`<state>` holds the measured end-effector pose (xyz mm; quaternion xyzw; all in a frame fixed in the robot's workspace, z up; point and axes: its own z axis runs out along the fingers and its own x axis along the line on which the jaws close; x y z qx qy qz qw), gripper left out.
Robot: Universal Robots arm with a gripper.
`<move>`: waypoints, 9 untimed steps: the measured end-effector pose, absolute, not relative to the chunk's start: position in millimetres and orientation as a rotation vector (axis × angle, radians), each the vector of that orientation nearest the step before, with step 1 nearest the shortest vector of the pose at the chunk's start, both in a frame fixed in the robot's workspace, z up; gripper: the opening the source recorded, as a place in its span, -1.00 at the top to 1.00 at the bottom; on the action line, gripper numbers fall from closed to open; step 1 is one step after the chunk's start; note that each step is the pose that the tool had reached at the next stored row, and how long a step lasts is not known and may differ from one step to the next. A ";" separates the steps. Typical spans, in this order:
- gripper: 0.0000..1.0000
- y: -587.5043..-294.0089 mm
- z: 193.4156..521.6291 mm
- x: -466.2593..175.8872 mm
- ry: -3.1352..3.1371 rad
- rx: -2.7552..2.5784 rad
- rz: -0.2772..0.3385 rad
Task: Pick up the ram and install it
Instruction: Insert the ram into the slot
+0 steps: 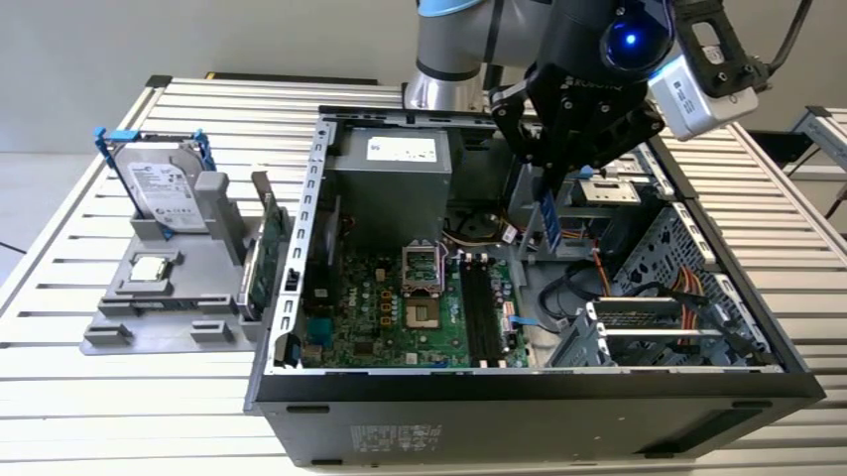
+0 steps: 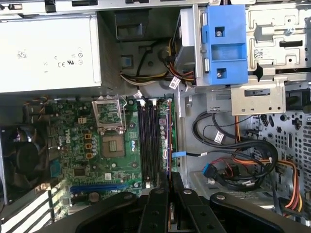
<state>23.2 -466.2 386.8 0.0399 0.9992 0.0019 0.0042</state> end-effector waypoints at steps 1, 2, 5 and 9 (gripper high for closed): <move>1.00 -466.2 386.4 23.2 3.131 0.125 0.006; 1.00 -466.2 386.0 23.2 3.131 0.125 0.006; 1.00 -466.2 384.7 23.2 3.131 0.125 0.006; 1.00 -466.2 383.4 23.2 3.131 0.125 0.005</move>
